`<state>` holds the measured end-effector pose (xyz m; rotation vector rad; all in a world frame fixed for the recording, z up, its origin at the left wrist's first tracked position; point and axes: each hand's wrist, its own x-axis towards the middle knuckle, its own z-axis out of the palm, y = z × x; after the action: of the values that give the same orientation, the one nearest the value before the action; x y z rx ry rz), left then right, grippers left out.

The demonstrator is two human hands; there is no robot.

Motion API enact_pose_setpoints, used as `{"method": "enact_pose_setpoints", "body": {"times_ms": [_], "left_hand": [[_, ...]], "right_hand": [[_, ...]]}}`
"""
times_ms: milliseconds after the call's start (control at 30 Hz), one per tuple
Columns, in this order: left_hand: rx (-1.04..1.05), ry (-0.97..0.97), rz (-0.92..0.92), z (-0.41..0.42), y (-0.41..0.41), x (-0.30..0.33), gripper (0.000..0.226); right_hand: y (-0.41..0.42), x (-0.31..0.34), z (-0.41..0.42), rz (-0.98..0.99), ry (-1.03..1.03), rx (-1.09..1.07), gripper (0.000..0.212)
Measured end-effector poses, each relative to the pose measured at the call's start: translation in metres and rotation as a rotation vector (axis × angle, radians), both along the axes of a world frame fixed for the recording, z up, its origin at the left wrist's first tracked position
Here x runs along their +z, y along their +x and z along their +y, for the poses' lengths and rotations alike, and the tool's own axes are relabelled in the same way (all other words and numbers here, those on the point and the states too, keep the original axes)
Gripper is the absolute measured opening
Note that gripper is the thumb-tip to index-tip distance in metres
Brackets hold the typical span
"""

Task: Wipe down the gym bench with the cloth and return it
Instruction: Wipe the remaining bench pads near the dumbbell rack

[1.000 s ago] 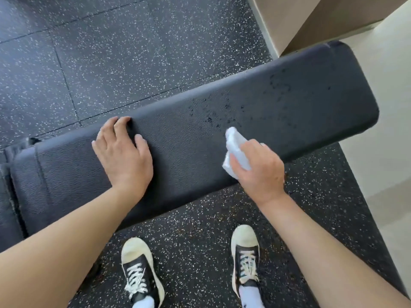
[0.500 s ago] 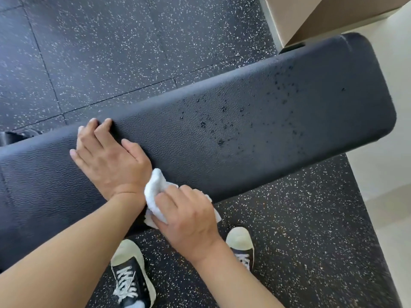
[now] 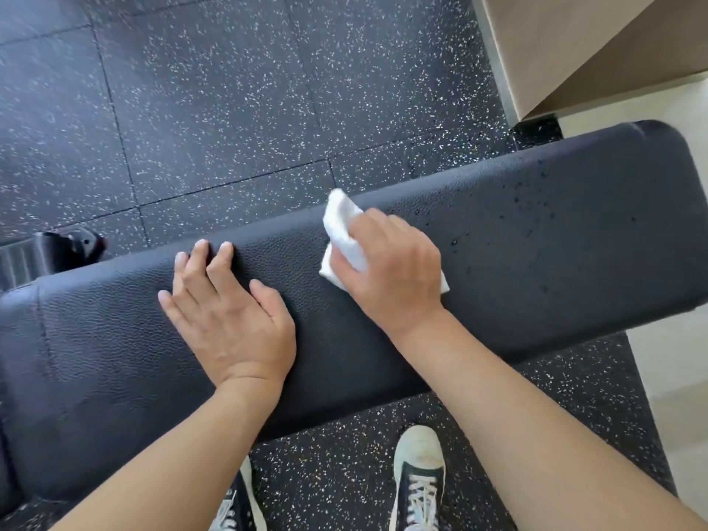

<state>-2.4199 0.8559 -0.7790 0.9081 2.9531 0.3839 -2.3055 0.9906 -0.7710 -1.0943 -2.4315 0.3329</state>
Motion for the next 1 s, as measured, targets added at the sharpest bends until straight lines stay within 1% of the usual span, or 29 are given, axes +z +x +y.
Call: {"method": "enact_pose_setpoints", "body": {"times_ms": [67,100,200,233,267,300,400,433,467,533,567,600,633,667,700,733,800,833,900,1000], "left_hand": [[0.004,-0.001,0.007,0.000,0.000,0.001,0.057],[0.004,0.001,0.012,0.000,0.000,0.000,0.057],[-0.008,0.013,0.036,-0.001,0.000,-0.002,0.058],[-0.008,0.017,0.045,-0.001,0.000,-0.003,0.058],[-0.006,0.019,0.050,-0.001,0.000,-0.005,0.058],[-0.004,0.020,0.054,-0.001,0.000,-0.005,0.058],[-0.006,0.025,0.058,-0.002,0.000,-0.006,0.058],[-0.007,0.026,0.060,-0.003,0.000,-0.006,0.058],[-0.008,0.026,0.063,-0.003,-0.001,-0.006,0.058],[-0.008,0.026,0.064,-0.003,-0.001,-0.006,0.058],[-0.007,0.024,0.063,-0.002,0.000,-0.006,0.058],[-0.005,0.021,0.062,-0.002,0.000,-0.005,0.058],[-0.005,0.019,0.061,-0.001,0.000,-0.005,0.057],[-0.005,0.016,0.061,-0.001,0.000,-0.005,0.057],[-0.007,0.015,0.061,-0.001,0.001,-0.005,0.057],[-0.008,0.016,0.059,-0.001,0.001,-0.005,0.057],[-0.006,0.021,0.054,-0.002,0.001,-0.005,0.057],[-0.006,0.022,0.052,-0.001,0.001,-0.004,0.057],[-0.007,0.020,0.051,-0.001,0.001,-0.005,0.058],[-0.007,0.025,0.059,-0.001,-0.002,-0.006,0.056]], "right_hand": [[-0.044,0.003,0.031,-0.021,-0.049,-0.055,0.021],[-0.063,0.005,0.045,-0.060,-0.084,-0.077,0.018],[-0.098,0.003,0.074,-0.272,-0.300,-0.065,0.010],[-0.101,0.002,0.077,-0.333,-0.342,-0.044,0.012],[-0.100,0.001,0.075,-0.347,-0.340,-0.025,0.013],[-0.095,0.002,0.068,-0.319,-0.304,-0.017,0.014],[-0.064,0.008,0.027,-0.088,-0.146,-0.017,0.015],[-0.048,0.010,0.011,-0.057,-0.120,0.021,0.022],[-0.030,0.010,-0.004,-0.049,-0.109,0.091,0.027],[0.008,0.009,-0.020,-0.024,-0.062,0.228,0.022],[0.024,0.006,-0.015,-0.017,-0.036,0.253,0.019],[0.036,0.000,-0.003,-0.047,0.000,0.231,0.014],[0.042,-0.003,0.011,-0.124,0.058,0.152,0.015],[0.045,-0.007,0.028,-0.211,0.106,0.034,0.024],[0.045,-0.008,0.045,-0.262,0.109,-0.098,0.031],[0.041,-0.006,0.058,-0.247,0.073,-0.220,0.029],[0.020,0.002,0.070,-0.107,-0.047,-0.361,0.022],[0.005,0.005,0.067,-0.068,-0.081,-0.372,0.020],[-0.032,0.008,0.043,-0.047,-0.105,-0.275,0.021],[-0.079,0.007,-0.011,-0.002,-0.171,-0.010,0.029]]}}
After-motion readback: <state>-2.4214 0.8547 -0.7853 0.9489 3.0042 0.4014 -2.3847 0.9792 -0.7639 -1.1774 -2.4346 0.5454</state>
